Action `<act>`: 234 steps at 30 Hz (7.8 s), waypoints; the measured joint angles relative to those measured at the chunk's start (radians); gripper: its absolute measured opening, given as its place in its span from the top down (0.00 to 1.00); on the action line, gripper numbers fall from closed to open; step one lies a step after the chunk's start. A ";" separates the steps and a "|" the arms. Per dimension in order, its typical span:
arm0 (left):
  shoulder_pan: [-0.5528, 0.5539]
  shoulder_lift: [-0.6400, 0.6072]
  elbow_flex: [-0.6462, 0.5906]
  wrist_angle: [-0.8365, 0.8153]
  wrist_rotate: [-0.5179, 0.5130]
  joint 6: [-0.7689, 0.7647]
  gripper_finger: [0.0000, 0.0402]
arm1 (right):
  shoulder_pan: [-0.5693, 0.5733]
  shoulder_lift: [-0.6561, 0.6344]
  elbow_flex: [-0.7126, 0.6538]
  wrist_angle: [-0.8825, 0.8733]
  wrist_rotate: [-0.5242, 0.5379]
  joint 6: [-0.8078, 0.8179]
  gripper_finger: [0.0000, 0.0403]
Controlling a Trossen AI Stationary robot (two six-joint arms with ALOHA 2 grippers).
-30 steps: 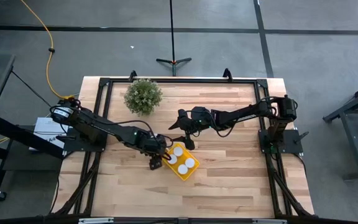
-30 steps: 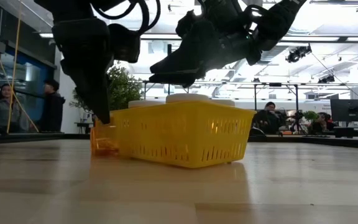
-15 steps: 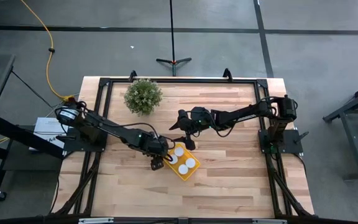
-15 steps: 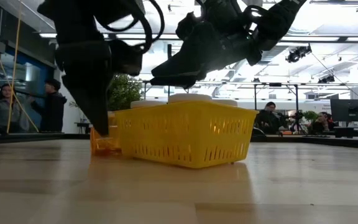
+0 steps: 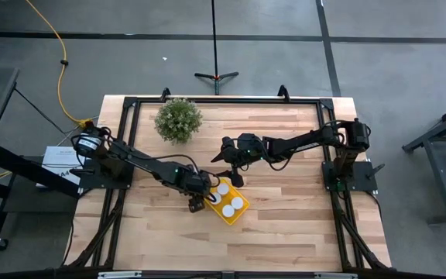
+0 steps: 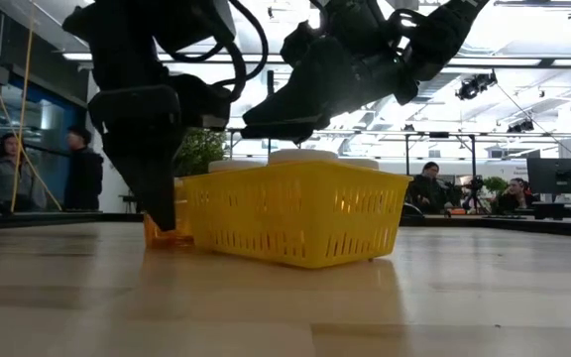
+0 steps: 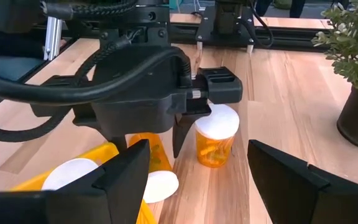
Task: Pick and place pill bottles into a basket
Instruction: Put the pill bottle into the yellow transparent bin
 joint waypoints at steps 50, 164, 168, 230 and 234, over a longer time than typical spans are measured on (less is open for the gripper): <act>-0.035 -0.016 0.090 -0.248 0.068 0.039 0.43 | 0.000 -0.039 0.000 -0.031 0.000 0.027 0.35; -0.006 -0.183 0.087 0.237 -0.279 0.470 0.43 | 0.104 -0.216 -0.165 0.098 0.115 -0.071 0.36; -0.006 -0.183 0.087 0.266 -0.263 0.482 0.43 | 0.104 -0.216 -0.165 0.102 0.111 -0.071 0.36; -0.008 -0.377 0.184 -0.254 -0.287 0.341 0.24 | 0.175 -0.258 -0.153 -0.076 0.124 -0.033 0.53; -0.008 -0.399 0.184 -0.262 -0.288 0.340 0.27 | 0.211 -0.258 -0.153 -0.147 0.151 -0.010 0.53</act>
